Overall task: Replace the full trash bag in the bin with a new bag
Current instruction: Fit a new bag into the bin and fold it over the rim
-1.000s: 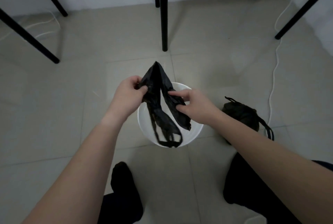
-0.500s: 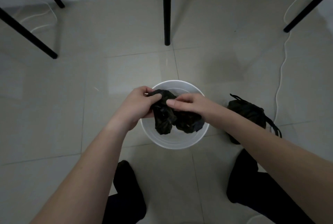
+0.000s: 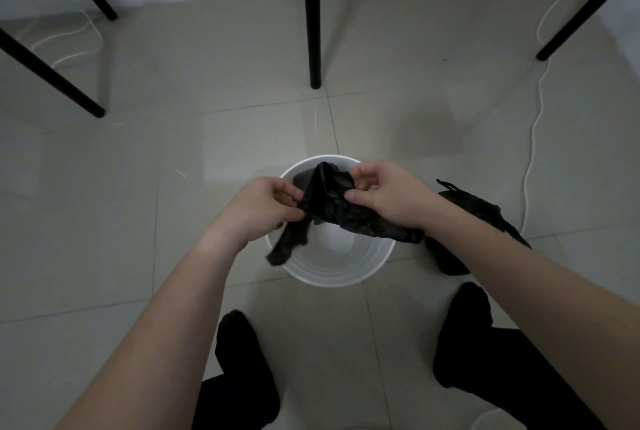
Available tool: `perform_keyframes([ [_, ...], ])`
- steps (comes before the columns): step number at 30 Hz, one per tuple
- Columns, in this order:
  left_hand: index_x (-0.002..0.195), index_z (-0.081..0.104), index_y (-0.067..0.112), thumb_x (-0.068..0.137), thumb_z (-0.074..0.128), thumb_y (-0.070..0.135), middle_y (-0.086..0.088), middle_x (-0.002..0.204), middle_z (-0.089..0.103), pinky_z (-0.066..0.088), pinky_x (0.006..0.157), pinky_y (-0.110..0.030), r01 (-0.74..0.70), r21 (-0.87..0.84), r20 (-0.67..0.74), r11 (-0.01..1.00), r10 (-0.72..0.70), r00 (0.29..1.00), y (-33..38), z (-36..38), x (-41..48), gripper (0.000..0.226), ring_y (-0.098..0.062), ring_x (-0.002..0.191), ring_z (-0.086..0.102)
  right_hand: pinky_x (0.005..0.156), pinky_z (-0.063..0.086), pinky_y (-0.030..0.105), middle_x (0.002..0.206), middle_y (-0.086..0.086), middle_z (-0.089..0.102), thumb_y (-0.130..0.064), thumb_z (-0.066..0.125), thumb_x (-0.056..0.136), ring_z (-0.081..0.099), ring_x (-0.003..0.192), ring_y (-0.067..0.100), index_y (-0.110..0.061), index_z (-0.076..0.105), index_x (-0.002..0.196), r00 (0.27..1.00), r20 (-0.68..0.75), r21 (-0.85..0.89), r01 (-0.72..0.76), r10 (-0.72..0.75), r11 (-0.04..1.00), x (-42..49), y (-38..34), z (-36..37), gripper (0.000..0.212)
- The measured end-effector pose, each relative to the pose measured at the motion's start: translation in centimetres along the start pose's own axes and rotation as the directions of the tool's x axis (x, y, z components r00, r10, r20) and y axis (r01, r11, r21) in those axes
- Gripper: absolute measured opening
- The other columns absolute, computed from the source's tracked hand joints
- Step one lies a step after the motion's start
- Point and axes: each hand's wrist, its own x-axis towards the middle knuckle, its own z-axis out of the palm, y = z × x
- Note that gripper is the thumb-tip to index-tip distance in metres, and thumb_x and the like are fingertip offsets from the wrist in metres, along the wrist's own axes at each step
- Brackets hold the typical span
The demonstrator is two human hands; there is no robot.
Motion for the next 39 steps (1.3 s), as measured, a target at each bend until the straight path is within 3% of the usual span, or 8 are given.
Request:
perform_keyframes([
  [3, 0.086, 0.072, 0.024, 0.084, 0.074, -0.001, 0.001, 0.084, 0.076, 0.05, 0.048, -0.017, -0.026, 0.171, -0.191, 0.985, 0.059, 0.98, -0.4, -1.2, 0.3, 0.025, -0.009, 0.058, 0.069, 0.06, 0.039, 0.022, 0.081, -0.009, 0.065, -0.013, 0.066, 0.091, 0.057, 0.068, 0.007, -0.026, 0.068, 0.095, 0.998, -0.064, -0.306, -0.014, -0.006, 0.952, 0.2, 1.3, -1.5, 0.013],
  [7, 0.09, 0.074, 0.022, 0.082, 0.078, 0.002, 0.002, 0.091, 0.073, 0.044, 0.056, -0.023, -0.049, 0.231, -0.275, 0.972, 0.114, 0.955, -0.8, -2.5, 0.2, 0.022, -0.02, 0.073, 0.072, 0.07, 0.036, 0.027, 0.091, -0.005, 0.063, -0.012, 0.065, 0.089, 0.052, 0.079, 0.016, -0.029, 0.071, 0.102, 0.995, -0.088, -0.565, -0.08, 0.037, 0.821, 0.5, 3.1, -3.3, 0.022],
  [16, 0.094, 0.074, 0.023, 0.081, 0.064, -0.015, -0.002, 0.102, 0.071, 0.053, 0.056, -0.018, -0.275, 0.047, -0.094, 0.96, 0.279, 0.956, 0.8, -1.9, -0.8, 0.042, -0.02, 0.068, 0.073, 0.076, 0.047, 0.016, 0.119, -0.012, 0.053, 0.0, 0.058, 0.09, 0.064, 0.084, 0.002, -0.048, 0.063, 0.123, 0.993, -0.044, -0.301, 0.093, -0.111, 0.949, -0.1, 2.1, -2.8, 0.058],
  [22, 0.092, 0.076, 0.023, 0.08, 0.066, -0.01, 0.006, 0.095, 0.072, 0.055, 0.058, -0.023, -0.252, -0.092, -0.124, 0.963, 0.24, 0.963, 0.9, -1.9, -0.7, 0.036, -0.019, 0.067, 0.069, 0.103, 0.03, 0.017, 0.148, -0.017, 0.046, -0.01, 0.064, 0.095, 0.046, 0.13, 0.005, -0.045, 0.077, 0.106, 0.979, 0.118, -0.265, 0.191, -0.165, 0.945, -0.5, 1.6, -2.2, 0.039],
  [25, 0.09, 0.076, 0.023, 0.072, 0.063, -0.001, 0.007, 0.091, 0.074, 0.056, 0.061, -0.033, -0.246, -0.172, -0.082, 0.954, 0.235, 0.968, 1.2, -2.2, -0.9, 0.033, -0.023, 0.067, 0.066, 0.101, 0.03, 0.016, 0.148, -0.011, 0.051, -0.015, 0.061, 0.098, 0.051, 0.13, 0.012, -0.04, 0.076, 0.115, 0.985, 0.149, -0.394, 0.14, -0.087, 0.908, 0.1, 2.3, -1.7, 0.034],
  [31, 0.09, 0.076, 0.023, 0.064, 0.058, 0.003, -0.001, 0.097, 0.073, 0.056, 0.075, -0.052, -0.243, -0.174, 0.068, 0.954, 0.257, 0.964, 1.4, -2.5, -1.4, 0.037, -0.028, 0.076, 0.064, 0.097, 0.041, 0.023, 0.137, -0.005, 0.065, -0.011, 0.057, 0.093, 0.059, 0.123, 0.02, -0.033, 0.061, 0.139, 0.994, 0.104, -0.449, 0.08, -0.037, 0.89, 0.3, 3.2, -1.4, 0.051],
  [35, 0.096, 0.081, 0.043, 0.068, 0.063, 0.028, 0.013, 0.138, 0.058, 0.045, 0.109, -0.041, -0.285, 0.099, 0.05, 0.954, 0.281, 0.958, 2.0, -1.9, -1.6, 0.037, -0.009, 0.133, 0.051, 0.109, 0.044, 0.037, 0.142, -0.004, 0.059, 0.006, 0.047, 0.086, 0.054, 0.128, 0.021, -0.032, 0.058, 0.141, 0.973, 0.159, -0.416, 0.217, -0.165, 0.883, 0.2, 2.4, -1.1, 0.068],
  [39, 0.093, 0.081, 0.05, 0.078, 0.066, 0.063, 0.018, 0.139, 0.061, 0.029, 0.122, -0.052, -0.32, 0.394, -0.017, 0.862, 0.355, 0.935, 1.8, -0.5, -1.0, 0.024, -0.014, 0.142, 0.044, 0.104, 0.045, 0.043, 0.13, -0.003, 0.058, 0.004, 0.047, 0.09, 0.056, 0.12, 0.024, -0.033, 0.062, 0.139, 0.948, 0.217, -0.416, 0.307, -0.234, 0.856, 0.3, 2.0, -0.8, 0.062],
])
